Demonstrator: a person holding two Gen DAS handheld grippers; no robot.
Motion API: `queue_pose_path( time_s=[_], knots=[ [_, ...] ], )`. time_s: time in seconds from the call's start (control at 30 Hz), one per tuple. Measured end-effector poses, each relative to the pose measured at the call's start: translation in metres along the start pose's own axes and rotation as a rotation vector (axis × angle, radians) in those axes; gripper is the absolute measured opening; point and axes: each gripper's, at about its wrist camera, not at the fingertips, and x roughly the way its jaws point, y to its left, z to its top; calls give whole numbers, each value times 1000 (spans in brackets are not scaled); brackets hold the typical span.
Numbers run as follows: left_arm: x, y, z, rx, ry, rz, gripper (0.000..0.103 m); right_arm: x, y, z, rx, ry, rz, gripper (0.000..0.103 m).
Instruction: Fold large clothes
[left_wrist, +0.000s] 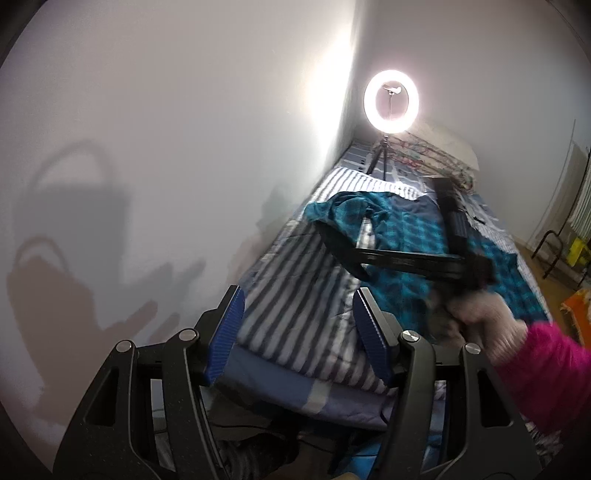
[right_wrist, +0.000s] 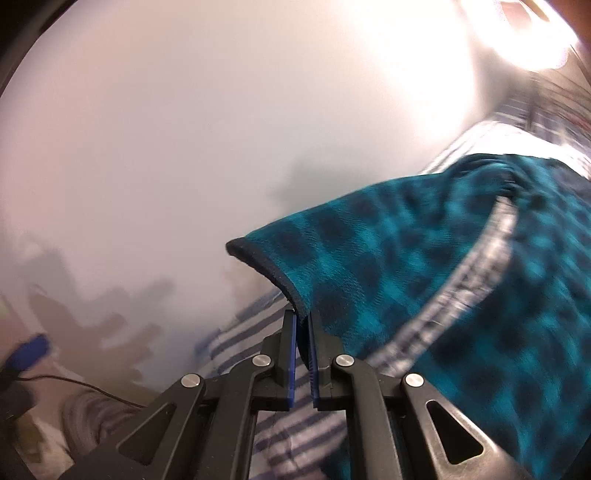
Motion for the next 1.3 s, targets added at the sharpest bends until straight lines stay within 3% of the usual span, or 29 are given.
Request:
queue_pose_path(
  time_s=[0.23, 0.33, 0.4, 0.53, 0.6, 0.67, 0.77, 0.87, 0.97, 1.1, 1.2, 1.27, 1.3],
  knots=[
    [39, -14, 27, -39, 19, -122, 63, -56, -29, -47, 216, -137, -18, 3],
    [57, -29, 37, -32, 37, -168, 63, -60, -54, -74, 368, -161, 35, 3],
    [73, -37, 43, -37, 85, -216, 64, -54, -59, -86, 396, -147, 52, 3],
    [120, -50, 46, -96, 217, -280, 68, -58, -47, -94, 301, -67, 18, 14],
    [145, -56, 42, -111, 278, -276, 68, -68, -43, -92, 246, -70, -1, 40],
    [176, -59, 38, -139, 352, -289, 68, -82, -40, -90, 187, -74, -9, 40],
    [218, -56, 32, -188, 439, -204, 68, -91, -54, -81, 139, -71, -44, 39],
    [241, -46, 27, -205, 464, -95, 68, -103, -70, -84, 136, -69, -93, 36],
    [259, -42, 25, -160, 477, -7, 68, -119, -81, -94, 157, -74, -120, 36],
    [284, -42, 13, -111, 526, 21, 67, -127, -91, -106, 188, -83, -126, 36],
    [302, -49, 3, -60, 559, 36, 55, -120, -101, -103, 196, -74, -132, 36],
    [309, -48, -2, -50, 569, 48, 26, -115, -103, -102, 197, -66, -130, 36],
    [309, -47, -1, -50, 550, 47, 17, -114, -104, -101, 198, -62, -129, 36]
  ],
)
